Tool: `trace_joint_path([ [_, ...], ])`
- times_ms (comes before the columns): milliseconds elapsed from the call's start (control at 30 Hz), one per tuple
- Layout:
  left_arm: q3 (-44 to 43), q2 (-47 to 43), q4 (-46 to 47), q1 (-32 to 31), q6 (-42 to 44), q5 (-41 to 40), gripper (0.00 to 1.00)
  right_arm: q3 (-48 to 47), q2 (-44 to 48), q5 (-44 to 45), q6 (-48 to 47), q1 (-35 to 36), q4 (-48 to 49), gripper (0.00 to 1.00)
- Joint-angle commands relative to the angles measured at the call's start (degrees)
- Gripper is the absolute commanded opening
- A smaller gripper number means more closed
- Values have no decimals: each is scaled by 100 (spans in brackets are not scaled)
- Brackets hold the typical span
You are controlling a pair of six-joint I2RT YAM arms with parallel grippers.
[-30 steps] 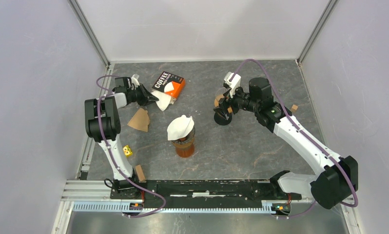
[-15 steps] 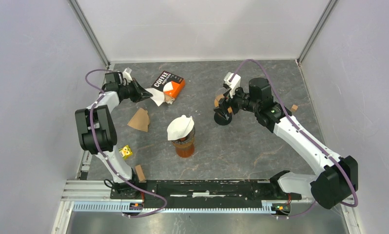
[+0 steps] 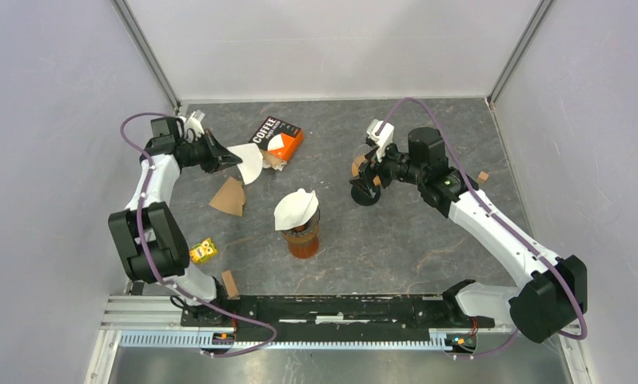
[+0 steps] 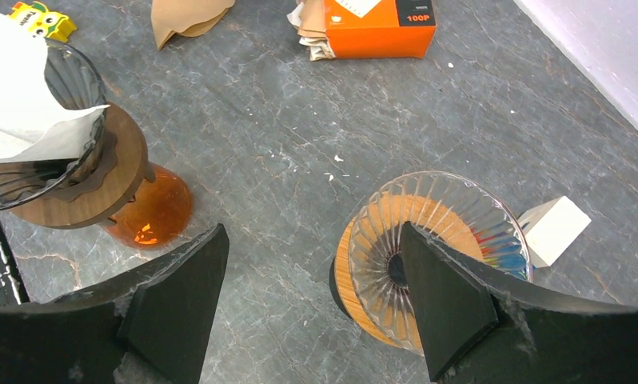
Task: Place the coffee filter in the dripper
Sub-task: Pick up the coffee filter from the coffee filter holder.
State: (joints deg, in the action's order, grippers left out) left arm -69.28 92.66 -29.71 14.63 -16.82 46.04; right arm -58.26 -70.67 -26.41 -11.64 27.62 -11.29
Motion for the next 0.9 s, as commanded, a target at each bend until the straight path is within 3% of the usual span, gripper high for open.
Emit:
trace_joint_path([
  [0, -192, -776, -119, -6, -139, 1197, 2, -308, 31, -434, -227, -11, 149, 86],
  [133, -221, -1370, 1015, -62, -1187, 2081, 2, -720, 45, -739, -365, -9, 12, 87],
  [300, 228, -1767, 4337, -599, -3796, 2810, 2, -961, 132, -1295, -23, -6, 330, 87],
  [367, 216, -1791, 4685, -990, -4093, 2761, 2, -1024, 125, -1507, 270, -11, 466, 87],
  [500, -52, -1718, 4334, -1796, -3823, 2460, 2, -1029, 195, -1739, 565, -14, 541, 87],
  [667, -1417, -1497, 816, -2649, -883, 1037, 2, -956, 493, -1275, 364, -28, 163, 87],
  [733, -1673, -1434, 491, -2876, -527, 588, 2, -950, 588, -1066, 195, -45, -13, 87],
  [867, -1919, -1295, 418, -3124, -624, -3, 2, -888, 785, -974, -281, -125, -309, 84],
])
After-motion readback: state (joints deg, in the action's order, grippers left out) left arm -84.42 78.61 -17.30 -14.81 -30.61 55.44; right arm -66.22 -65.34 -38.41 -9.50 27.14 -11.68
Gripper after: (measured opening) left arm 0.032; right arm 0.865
